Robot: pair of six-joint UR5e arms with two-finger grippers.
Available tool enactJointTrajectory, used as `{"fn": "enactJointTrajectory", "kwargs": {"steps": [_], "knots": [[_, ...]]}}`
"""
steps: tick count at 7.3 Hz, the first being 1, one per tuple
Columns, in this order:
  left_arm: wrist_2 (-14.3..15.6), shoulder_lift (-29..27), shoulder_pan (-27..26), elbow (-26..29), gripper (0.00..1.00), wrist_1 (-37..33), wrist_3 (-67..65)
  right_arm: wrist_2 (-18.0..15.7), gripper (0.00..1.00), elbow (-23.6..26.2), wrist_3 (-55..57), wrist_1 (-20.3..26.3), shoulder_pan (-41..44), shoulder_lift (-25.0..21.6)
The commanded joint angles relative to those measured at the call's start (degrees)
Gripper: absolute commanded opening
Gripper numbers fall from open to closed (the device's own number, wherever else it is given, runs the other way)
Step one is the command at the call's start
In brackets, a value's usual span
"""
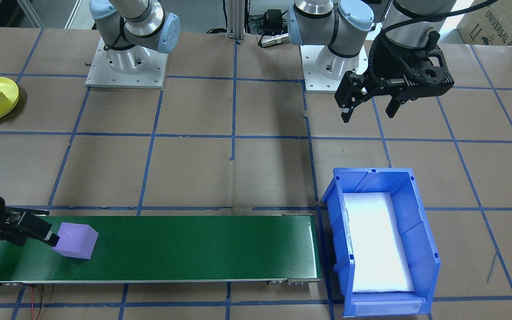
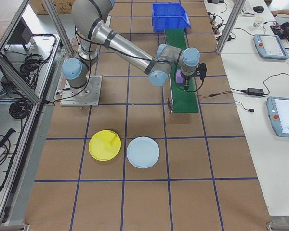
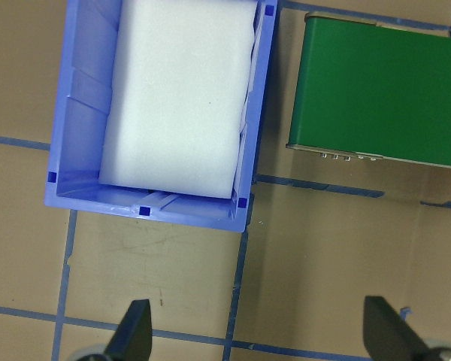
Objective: Move block left to right into plate
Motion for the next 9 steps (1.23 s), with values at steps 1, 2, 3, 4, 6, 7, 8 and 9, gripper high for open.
{"fn": "enactJointTrajectory", "kwargs": {"steps": [1,2,3,4,6,7,8,9], "knots": [[-0.05,-0.07,0.03,-0.01,1.00,0.09,0.00,0.19,1.00,-0.41,4.21,-1.43,2.48,1.48],[-0.05,-0.07,0.03,-0.09,1.00,0.09,0.00,-0.94,1.00,0.37,3.52,-2.05,2.49,3.15],[-0.14,-0.07,0.03,-0.09,1.00,0.09,0.00,-7.13,1.00,1.95,3.07,-2.32,2.49,3.25],[-0.14,-0.07,0.03,-0.09,1.00,0.09,0.00,-10.15,1.00,2.22,1.68,-2.32,2.49,3.69],[-0.14,-0.07,0.03,-0.09,1.00,0.09,0.00,-11.32,1.00,2.32,1.49,-2.32,2.40,3.34],[-0.14,-0.07,0.03,-0.09,1.00,0.09,0.00,-12.72,0.87,2.14,0.97,-2.32,2.31,3.17],[-0.14,-0.07,0.03,-0.09,1.00,0.09,0.00,-17.08,0.37,2.05,-0.43,-2.41,2.22,2.90],[-0.14,-0.07,0.03,-0.09,1.00,0.09,0.00,-21.56,0.20,2.14,-4.88,-2.41,1.96,1.59]]}}
